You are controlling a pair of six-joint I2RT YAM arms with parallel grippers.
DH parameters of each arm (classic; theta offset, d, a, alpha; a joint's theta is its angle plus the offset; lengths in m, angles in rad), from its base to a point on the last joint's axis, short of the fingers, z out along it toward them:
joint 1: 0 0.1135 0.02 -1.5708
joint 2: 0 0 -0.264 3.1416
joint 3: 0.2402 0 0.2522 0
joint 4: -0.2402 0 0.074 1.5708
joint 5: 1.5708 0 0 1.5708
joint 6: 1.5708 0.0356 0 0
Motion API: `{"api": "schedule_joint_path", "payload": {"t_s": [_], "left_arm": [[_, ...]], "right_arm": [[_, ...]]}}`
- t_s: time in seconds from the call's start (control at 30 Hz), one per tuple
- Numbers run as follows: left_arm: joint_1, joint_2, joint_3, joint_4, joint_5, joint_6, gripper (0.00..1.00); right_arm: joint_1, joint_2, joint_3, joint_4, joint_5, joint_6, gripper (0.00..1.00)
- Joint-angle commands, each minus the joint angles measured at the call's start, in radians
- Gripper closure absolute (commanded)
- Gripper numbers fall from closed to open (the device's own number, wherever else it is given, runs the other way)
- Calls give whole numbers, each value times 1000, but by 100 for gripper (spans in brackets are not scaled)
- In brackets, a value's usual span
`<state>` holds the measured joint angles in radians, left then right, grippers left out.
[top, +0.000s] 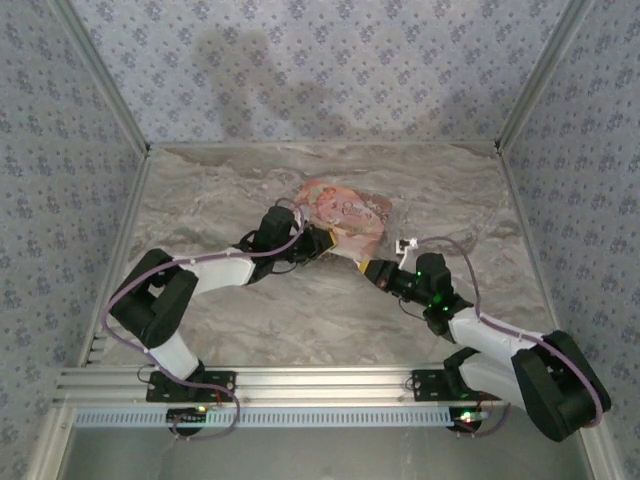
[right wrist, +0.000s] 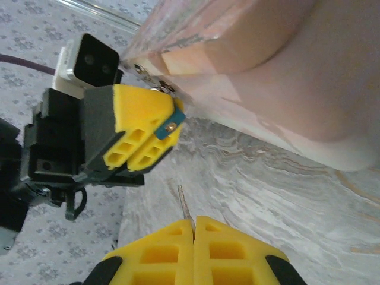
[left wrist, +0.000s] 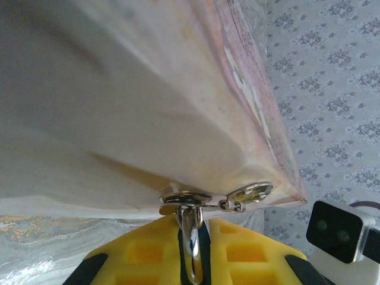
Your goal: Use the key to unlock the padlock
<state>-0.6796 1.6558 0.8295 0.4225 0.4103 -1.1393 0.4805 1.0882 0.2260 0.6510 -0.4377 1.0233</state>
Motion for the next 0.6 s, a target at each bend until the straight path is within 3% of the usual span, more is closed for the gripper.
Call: {"api": "schedule_joint_path", "payload": {"t_s": [0.0,0.3,0.57], "left_arm": [[-14,-23,30,94,-5,-45,88],[-38,22,15,208,9,-98,89],[-38,38,-6,285,46,-131,90]], "right_arm": [[37,33,-7,136,70,106,100],[117,141,22,233,140,186,100],[104,194,16,313,149,223,100]]}}
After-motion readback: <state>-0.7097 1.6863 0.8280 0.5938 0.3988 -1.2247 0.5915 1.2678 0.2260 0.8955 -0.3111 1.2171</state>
